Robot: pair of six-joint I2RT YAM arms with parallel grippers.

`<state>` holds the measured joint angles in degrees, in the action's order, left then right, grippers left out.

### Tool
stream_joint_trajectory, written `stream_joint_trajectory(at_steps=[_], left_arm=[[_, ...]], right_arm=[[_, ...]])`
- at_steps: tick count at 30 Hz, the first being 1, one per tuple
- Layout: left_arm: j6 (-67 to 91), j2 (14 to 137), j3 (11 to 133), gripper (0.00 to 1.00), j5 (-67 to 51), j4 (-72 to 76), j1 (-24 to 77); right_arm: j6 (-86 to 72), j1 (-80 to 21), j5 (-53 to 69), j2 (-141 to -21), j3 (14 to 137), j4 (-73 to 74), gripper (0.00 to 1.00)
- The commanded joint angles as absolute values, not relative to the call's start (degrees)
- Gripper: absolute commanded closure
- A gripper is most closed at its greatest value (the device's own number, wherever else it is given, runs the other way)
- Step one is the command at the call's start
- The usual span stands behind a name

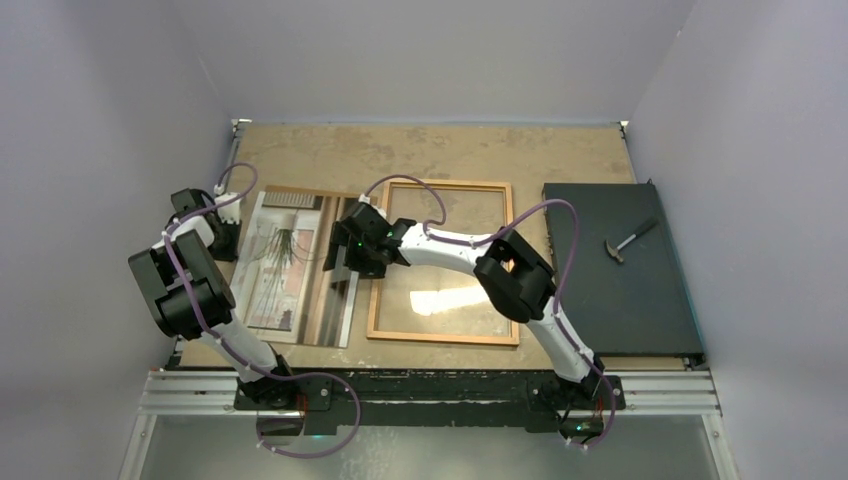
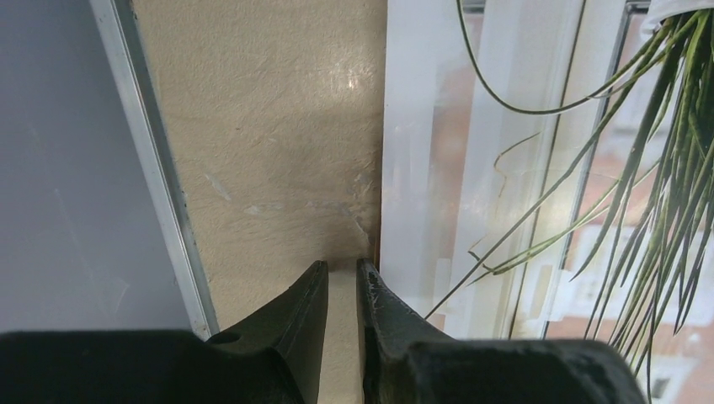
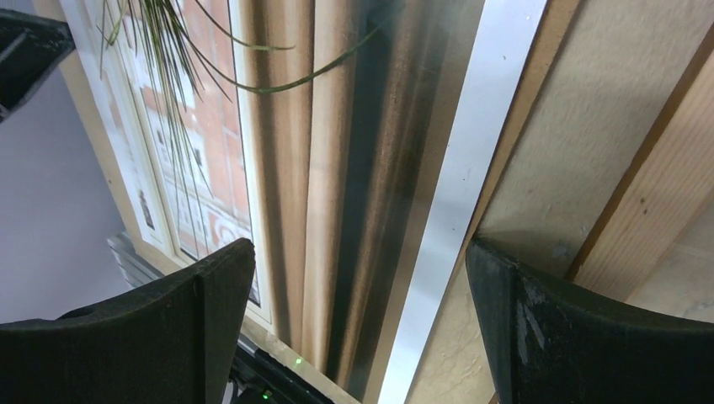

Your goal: Put the photo into the frame

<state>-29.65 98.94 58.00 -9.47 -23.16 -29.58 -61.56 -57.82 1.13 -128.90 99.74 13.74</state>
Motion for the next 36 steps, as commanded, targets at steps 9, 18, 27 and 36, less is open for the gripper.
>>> stream_joint_trajectory(at_steps=[9, 18, 27, 36], left_arm=[[-26.6, 97.1, 61.5, 0.83, -13.3, -29.2, -30.5], [-28.5, 94.0, 62.9, 0.79, -13.3, -32.1, -31.8], [-31.2, 92.9, 56.7, 0.8, -12.1, -29.5, -31.9], [-32.4, 93.2, 52.1, 0.81, -11.8, -27.1, -31.9]], right_arm=[[-59.1, -58.4, -6.1, -128.0, 102.0, 17.5, 0.03], [-59.3, -60.6, -8.6, -129.1, 100.9, 23.8, 0.02], [-60.4, -60.7, -8.0, -125.3, 96.1, 22.6, 0.02], [-61.4, -61.0, -3.1, -124.9, 95.3, 19.0, 0.02]])
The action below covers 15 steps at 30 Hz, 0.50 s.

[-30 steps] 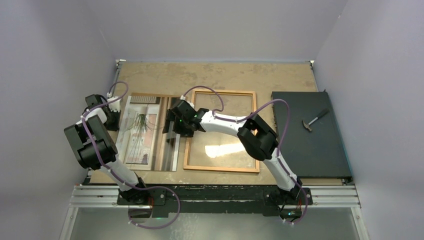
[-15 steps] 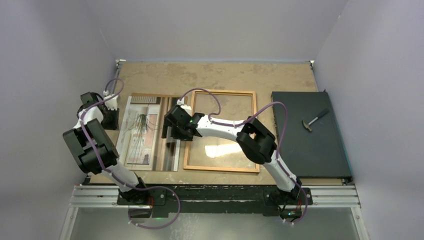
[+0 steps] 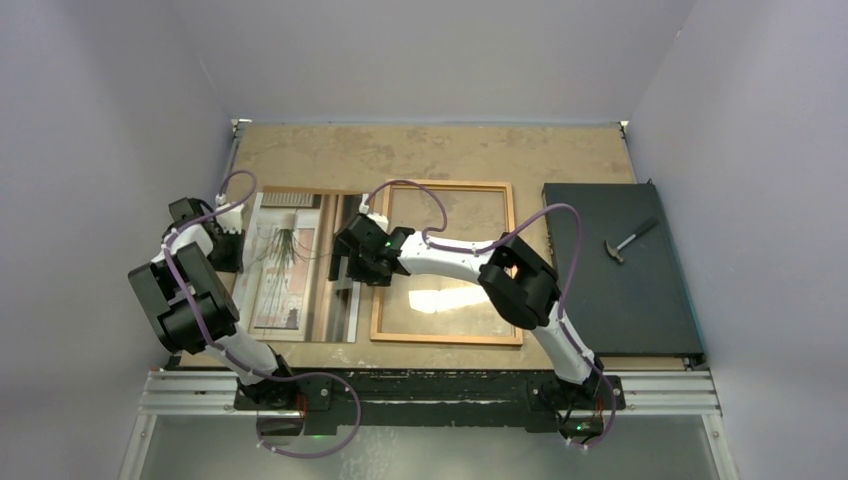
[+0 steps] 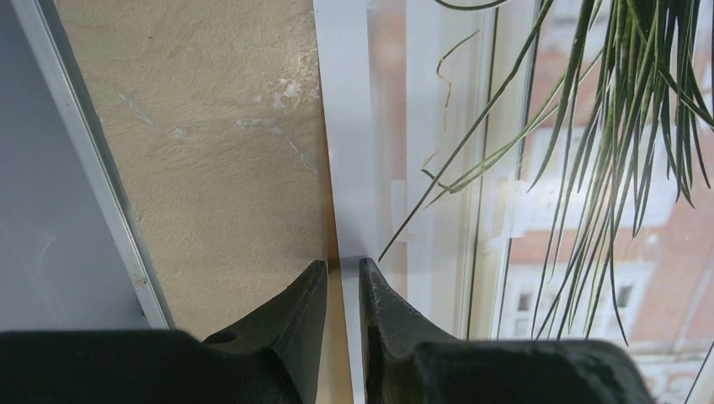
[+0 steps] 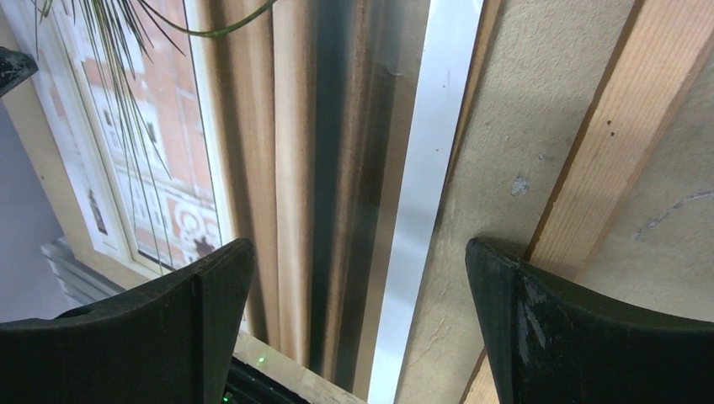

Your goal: Put the photo into the frame

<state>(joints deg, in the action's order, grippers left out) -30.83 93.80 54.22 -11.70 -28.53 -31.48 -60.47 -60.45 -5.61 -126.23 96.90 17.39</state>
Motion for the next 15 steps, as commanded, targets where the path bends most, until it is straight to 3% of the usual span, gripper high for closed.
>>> stream_joint_trajectory(at_steps=[1, 15], left_arm=[[-32.5, 93.3, 51.6, 0.82, -11.7, -26.8, -31.9], [-33.4, 93.9, 47.5, 0.83, -11.8, -24.9, -31.9]], right_arm=[[-61.5, -61.0, -2.3, -125.1, 95.3, 18.3, 0.02], [-64.1, -61.5, 2.7, -124.2, 94.3, 13.5, 0.04]])
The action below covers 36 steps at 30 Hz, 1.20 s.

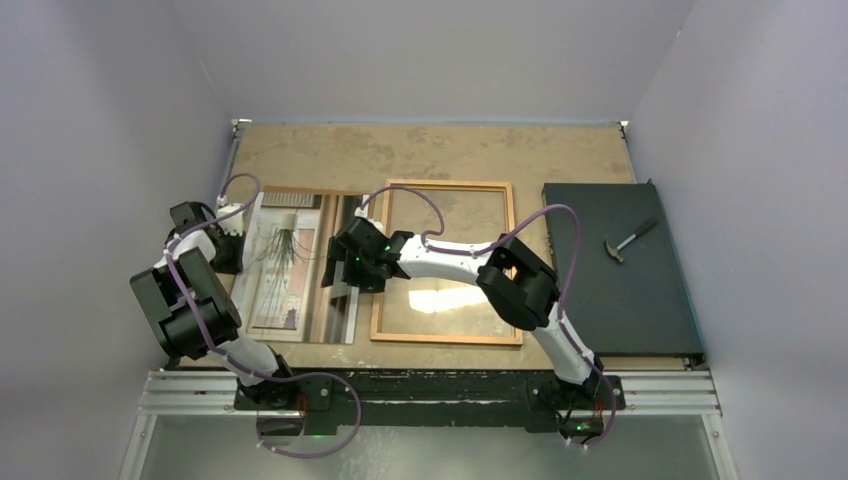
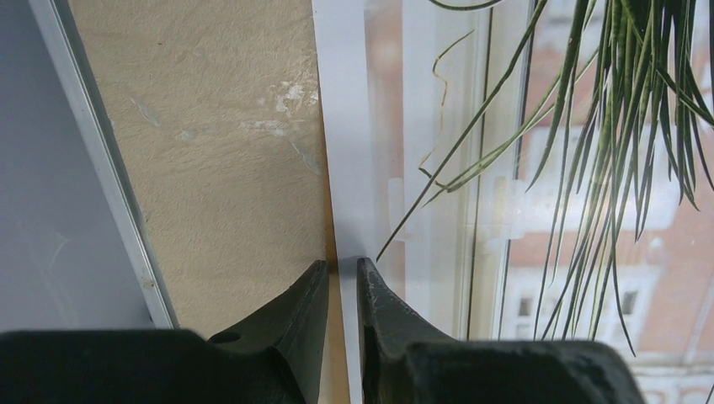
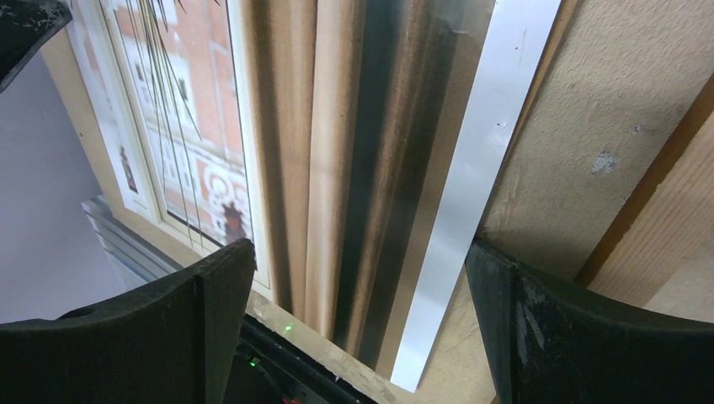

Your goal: Put the photo into the frame

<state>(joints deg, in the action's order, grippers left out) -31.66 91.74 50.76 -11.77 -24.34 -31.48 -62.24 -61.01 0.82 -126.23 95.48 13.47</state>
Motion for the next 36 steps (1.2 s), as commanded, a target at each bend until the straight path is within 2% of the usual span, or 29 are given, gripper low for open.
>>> stream_joint_trajectory(at_steps=[1, 19, 28, 36], left_arm=[[-33.4, 93.8, 47.3, 0.83, -11.9, -24.8, -31.9], [-33.3, 93.8, 45.6, 0.84, -11.5, -23.4, -31.9], [-33.4, 93.9, 46.0, 0.85, -11.6, -23.7, -31.9], [-33.5, 94.0, 46.1, 0.86, -11.8, -23.9, -31.9]], right_arm=[[-64.1, -61.5, 2.5, -124.0, 94.3, 13.5, 0.04], [-64.2, -61.5, 1.9, -120.9, 95.3, 15.4, 0.04], [-64.3, -61.6, 4.6, -118.2, 91.4, 6.5, 0.04], [-64.8, -61.6, 8.4, -113.1, 80.9, -12.0, 0.04]])
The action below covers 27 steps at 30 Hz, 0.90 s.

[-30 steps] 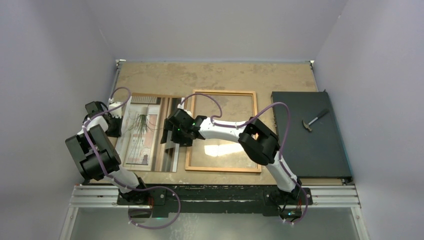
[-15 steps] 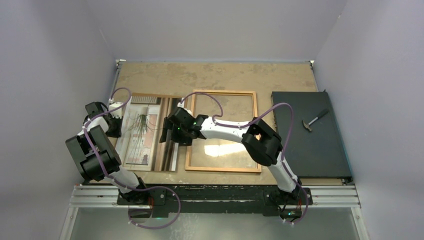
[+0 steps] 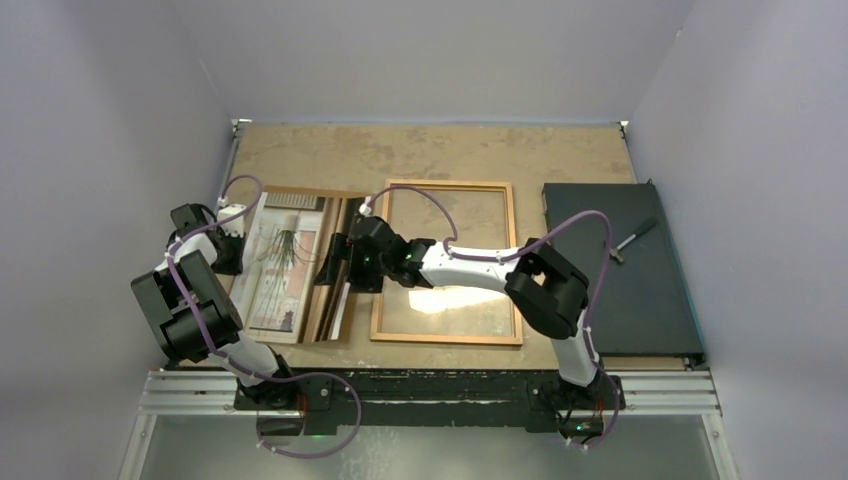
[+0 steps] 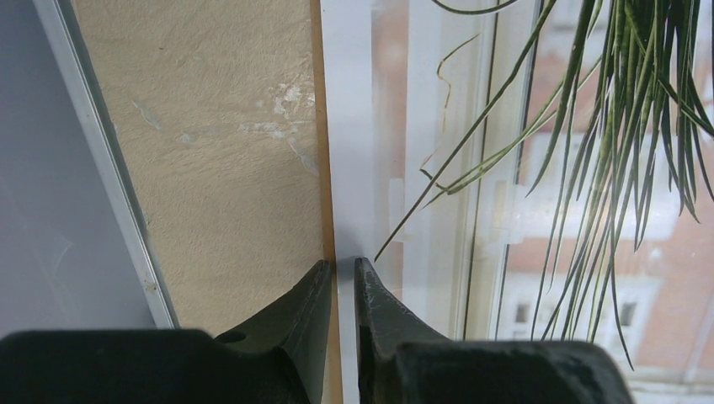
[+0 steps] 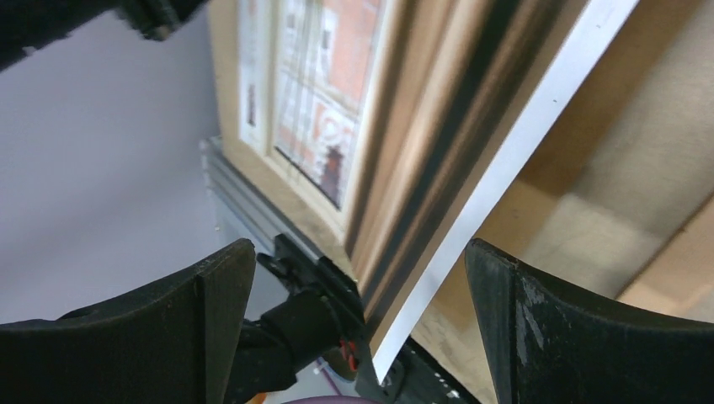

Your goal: Put the photo into the frame

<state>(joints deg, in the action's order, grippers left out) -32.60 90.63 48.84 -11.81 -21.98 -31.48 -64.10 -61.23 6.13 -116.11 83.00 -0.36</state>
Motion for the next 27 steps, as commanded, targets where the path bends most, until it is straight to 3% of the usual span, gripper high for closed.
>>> stream_joint_trajectory(at_steps=[1, 18, 27], left_arm=[[-33.4, 94.0, 46.0, 0.86, -11.9, -24.0, -31.9], [-33.5, 93.2, 46.7, 0.88, -11.8, -25.0, -31.9], [-33.4, 94.4, 50.7, 0.86, -14.9, -29.7, -32.0]], right_arm=[[-64.9, -61.6, 8.3, -113.7, 81.2, -12.1, 0.05], [-67.9, -61.6, 9.7, -117.4, 80.0, -7.9, 0.18], [-66.4, -61.6, 10.2, -119.5, 84.3, -8.3, 0.53]])
